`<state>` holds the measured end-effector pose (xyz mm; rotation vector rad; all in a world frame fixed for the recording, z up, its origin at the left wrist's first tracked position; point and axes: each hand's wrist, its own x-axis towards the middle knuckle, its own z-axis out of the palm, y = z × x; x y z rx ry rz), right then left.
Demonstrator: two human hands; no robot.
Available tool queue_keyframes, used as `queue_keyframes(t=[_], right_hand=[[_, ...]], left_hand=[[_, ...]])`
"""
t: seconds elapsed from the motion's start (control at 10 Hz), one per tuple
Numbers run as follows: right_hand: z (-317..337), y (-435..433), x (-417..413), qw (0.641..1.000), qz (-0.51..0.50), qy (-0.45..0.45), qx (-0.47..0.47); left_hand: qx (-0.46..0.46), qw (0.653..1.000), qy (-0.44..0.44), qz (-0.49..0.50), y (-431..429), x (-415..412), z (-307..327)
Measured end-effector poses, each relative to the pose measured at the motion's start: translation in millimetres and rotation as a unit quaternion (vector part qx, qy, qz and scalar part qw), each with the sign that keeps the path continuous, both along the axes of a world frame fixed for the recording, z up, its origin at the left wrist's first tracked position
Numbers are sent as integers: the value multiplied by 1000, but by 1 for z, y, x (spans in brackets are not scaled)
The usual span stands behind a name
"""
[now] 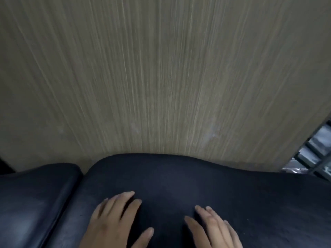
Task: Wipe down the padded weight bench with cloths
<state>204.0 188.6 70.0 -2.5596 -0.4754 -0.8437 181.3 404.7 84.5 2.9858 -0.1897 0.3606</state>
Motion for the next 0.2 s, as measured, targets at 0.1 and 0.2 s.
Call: queue_keyframes(t=[0.1,0.2], right_hand=[[30,0,-5,998,29,51,-34],[93,-11,-7,983,88,139,-81]], left_hand=[[34,994,101,7,7,0,22],[-9,996,88,28,7,-7,79]])
